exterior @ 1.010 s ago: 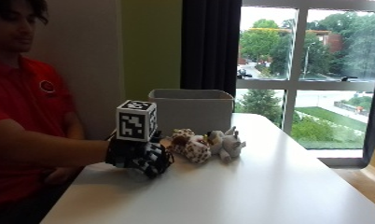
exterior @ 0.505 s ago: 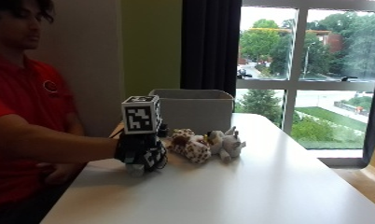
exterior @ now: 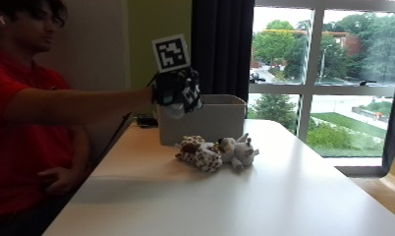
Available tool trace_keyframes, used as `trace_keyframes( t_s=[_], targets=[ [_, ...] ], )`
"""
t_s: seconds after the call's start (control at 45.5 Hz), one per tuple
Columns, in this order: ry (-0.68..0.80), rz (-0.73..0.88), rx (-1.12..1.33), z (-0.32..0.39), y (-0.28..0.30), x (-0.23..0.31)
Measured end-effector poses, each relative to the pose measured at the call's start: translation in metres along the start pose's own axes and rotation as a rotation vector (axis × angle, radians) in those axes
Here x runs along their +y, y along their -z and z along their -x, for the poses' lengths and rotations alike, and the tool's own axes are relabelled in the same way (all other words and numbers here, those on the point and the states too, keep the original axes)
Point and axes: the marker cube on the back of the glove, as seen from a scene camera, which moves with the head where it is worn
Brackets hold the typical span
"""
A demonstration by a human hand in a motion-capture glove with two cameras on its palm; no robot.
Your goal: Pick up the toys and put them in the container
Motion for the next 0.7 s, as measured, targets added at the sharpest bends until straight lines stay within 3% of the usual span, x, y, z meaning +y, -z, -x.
trace_keyframes(
  t_s=[0.132, 0.33, 0.483, 0.703],
  targets=[
    [0.024, -0.03, -0.04, 0.055, 0.028, -0.027],
    [0.253, -0.042, -0.128, 0.167, 0.058, -0.046],
    [0.35, -0.029, -0.114, 0.244, 0.067, -0.052],
    [0.404, 0.017, -0.118, 0.284, 0.061, -0.045]
  ],
)
